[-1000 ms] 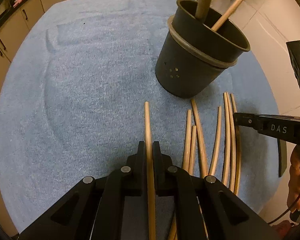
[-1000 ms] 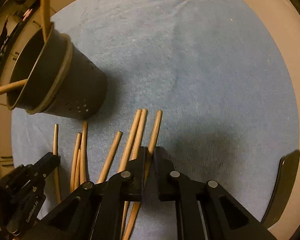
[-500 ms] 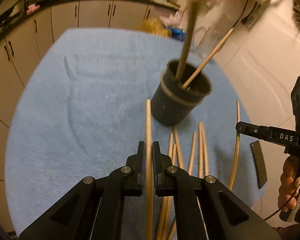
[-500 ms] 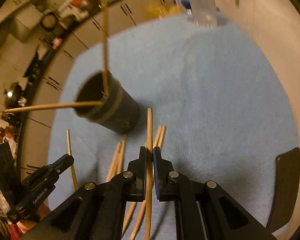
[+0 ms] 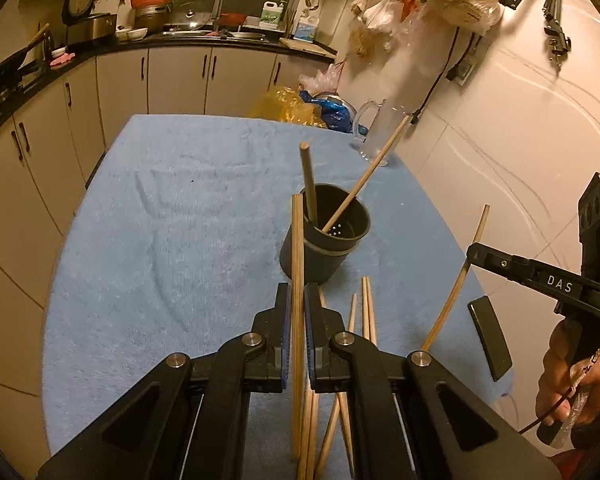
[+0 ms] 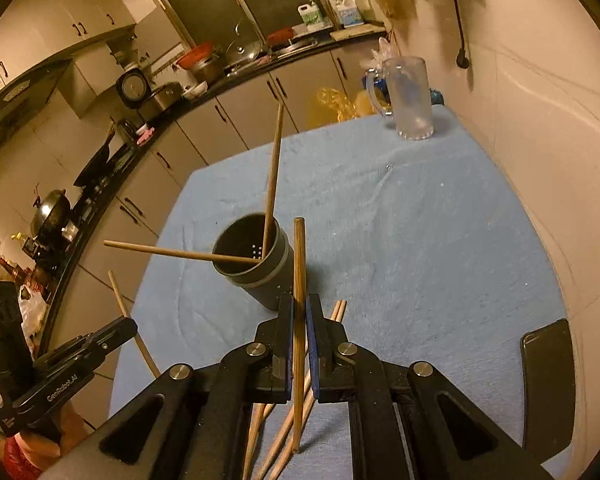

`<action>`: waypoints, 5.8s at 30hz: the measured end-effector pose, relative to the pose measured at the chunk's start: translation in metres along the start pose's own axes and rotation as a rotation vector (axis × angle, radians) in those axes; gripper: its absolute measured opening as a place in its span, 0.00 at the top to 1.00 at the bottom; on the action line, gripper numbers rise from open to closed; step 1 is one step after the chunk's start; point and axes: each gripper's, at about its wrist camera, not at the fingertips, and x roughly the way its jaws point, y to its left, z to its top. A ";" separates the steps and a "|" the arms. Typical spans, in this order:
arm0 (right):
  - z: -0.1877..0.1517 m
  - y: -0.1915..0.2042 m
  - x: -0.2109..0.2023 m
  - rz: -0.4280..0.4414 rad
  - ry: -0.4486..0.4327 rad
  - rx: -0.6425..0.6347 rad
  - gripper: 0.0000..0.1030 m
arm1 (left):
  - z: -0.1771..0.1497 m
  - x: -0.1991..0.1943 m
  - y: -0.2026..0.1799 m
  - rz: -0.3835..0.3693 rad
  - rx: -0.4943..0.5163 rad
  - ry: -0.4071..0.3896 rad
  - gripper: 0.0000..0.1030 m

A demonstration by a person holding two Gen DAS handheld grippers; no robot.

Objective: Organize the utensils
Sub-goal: 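Lift both chopsticks upright and carry them over the black cup, then lower the chopsticks into the black cup and open both grippers, then pull both grippers back from the cup, then move both open grippers down toward the loose chopsticks on the cloth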

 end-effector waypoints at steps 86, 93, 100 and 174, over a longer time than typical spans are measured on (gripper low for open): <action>0.115 0.021 0.054 0.013 -0.054 -0.006 0.94 | 0.131 0.064 -0.019 0.039 0.039 -0.066 0.94; 0.118 0.020 0.068 0.008 -0.021 -0.002 0.93 | 0.132 0.068 -0.021 0.039 0.045 -0.077 0.94; 0.118 0.020 0.059 0.017 -0.034 0.002 0.92 | 0.134 0.058 -0.019 0.032 0.029 -0.113 0.80; -0.055 -0.059 0.008 -0.041 0.260 0.127 0.71 | -0.076 -0.010 -0.017 0.111 -0.116 0.141 0.67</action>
